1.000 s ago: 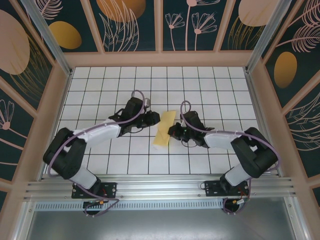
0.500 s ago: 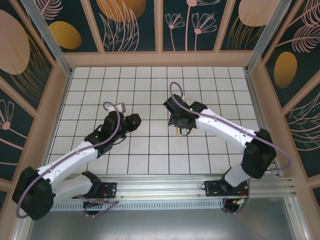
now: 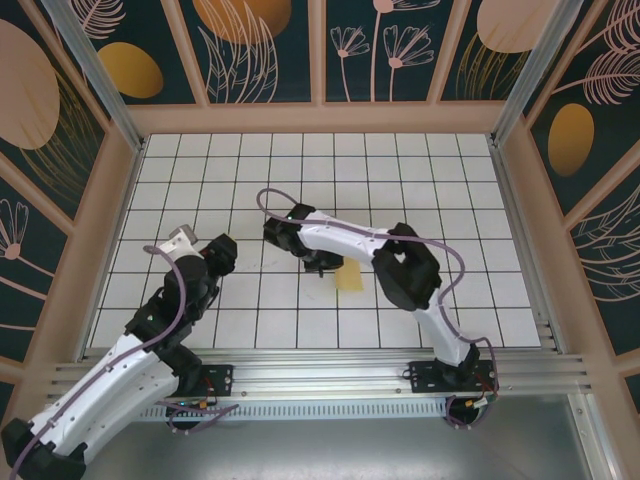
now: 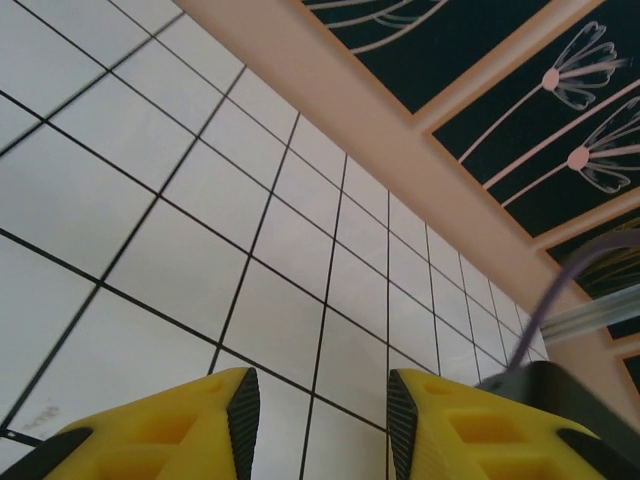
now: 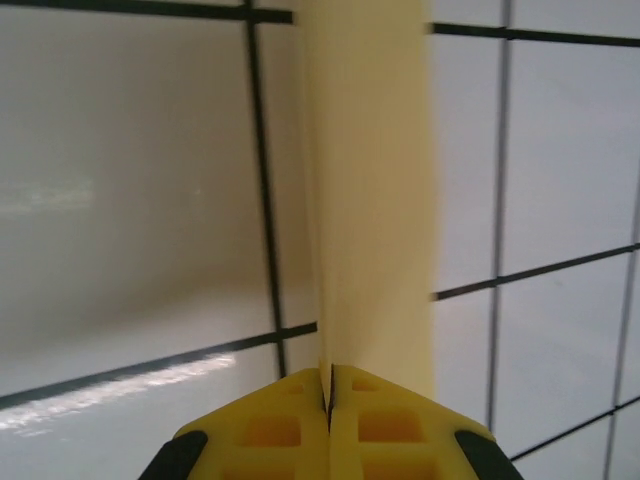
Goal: Fold a paper plane with a square sheet of paper (pick it up from the middle)
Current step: Turn over the paper at the center of the table, then third fold the triangle at the center of the table.
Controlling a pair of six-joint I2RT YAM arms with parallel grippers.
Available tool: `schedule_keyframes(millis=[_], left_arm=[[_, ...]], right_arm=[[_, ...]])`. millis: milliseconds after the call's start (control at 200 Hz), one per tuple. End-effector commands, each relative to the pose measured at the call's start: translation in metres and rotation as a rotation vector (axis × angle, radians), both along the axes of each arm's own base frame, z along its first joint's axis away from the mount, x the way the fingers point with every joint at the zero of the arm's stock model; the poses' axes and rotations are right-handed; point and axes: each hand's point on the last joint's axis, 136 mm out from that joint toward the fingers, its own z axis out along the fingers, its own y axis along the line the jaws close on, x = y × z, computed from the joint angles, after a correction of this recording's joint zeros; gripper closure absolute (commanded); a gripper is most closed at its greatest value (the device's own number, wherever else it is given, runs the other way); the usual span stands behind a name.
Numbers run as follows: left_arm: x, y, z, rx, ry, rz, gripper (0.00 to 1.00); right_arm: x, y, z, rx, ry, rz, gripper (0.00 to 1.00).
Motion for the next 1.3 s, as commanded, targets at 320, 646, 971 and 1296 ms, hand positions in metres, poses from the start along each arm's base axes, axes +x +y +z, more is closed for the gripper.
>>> schedule_keyframes(millis=[320,646,971,1296], left_arm=[[-0.005,-0.005,0.001,0.120,0.046,-0.077,0.57],[0.017,-0.115,-0.040,0.012,0.187,-0.506,0.66],[0.044,-0.211,-0.106,-0.014,0.450,-0.777,0.78],[0.044,-0.231,-0.159,0.010,0.602,-0.818,0.80]], right_arm=[[0.005,0.085,0.021,0.392,0.013,0.093,0.53],[0.010,-0.006,0.070,0.890,-0.232,-0.012,0.48],[-0.014,-0.058,0.033,1.124,-0.174,-0.071,0.55],[-0.023,-0.059,0.009,1.115,-0.121,-0.110,0.55]])
